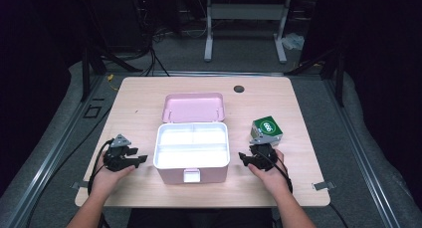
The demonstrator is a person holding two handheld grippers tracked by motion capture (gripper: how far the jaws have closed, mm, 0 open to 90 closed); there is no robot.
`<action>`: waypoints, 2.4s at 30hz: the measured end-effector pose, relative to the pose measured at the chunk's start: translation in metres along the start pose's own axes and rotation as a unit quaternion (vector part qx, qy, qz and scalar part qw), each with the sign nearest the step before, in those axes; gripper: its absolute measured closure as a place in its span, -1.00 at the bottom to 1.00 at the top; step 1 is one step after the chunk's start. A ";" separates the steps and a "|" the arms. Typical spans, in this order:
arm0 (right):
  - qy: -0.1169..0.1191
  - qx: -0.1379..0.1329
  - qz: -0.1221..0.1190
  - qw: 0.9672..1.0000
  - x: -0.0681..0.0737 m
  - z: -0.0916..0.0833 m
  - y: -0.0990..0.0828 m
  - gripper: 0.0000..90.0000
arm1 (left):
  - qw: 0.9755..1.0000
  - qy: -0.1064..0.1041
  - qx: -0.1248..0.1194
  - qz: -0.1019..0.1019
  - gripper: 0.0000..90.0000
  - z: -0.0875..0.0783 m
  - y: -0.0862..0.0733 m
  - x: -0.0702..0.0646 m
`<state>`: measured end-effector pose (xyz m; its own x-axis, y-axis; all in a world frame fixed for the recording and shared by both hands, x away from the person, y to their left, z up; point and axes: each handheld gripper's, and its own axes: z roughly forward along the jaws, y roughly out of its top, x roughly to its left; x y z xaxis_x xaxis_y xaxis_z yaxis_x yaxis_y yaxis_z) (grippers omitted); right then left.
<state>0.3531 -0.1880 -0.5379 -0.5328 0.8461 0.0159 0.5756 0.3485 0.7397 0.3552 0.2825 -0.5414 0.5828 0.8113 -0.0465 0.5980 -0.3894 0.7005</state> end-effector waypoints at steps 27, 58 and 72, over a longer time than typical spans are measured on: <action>0.039 -0.010 0.007 0.999 -0.003 -0.002 -0.001 0.08 | 0.999 -0.028 0.016 -0.019 0.00 -0.001 -0.001 0.000; 0.026 -0.009 0.005 1.000 0.004 -0.008 0.004 0.07 | 0.998 -0.067 -0.004 -0.005 0.06 -0.036 0.034 -0.009; 0.032 -0.012 0.001 0.999 0.007 -0.010 0.004 0.06 | 0.997 -0.067 -0.006 0.030 0.15 -0.056 0.067 -0.012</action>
<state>0.3452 -0.1844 -0.5280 -0.5713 0.8185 0.0603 0.5625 0.3370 0.7550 0.3578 0.2712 -0.4541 0.6857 0.7211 -0.0991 0.5544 -0.4293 0.7130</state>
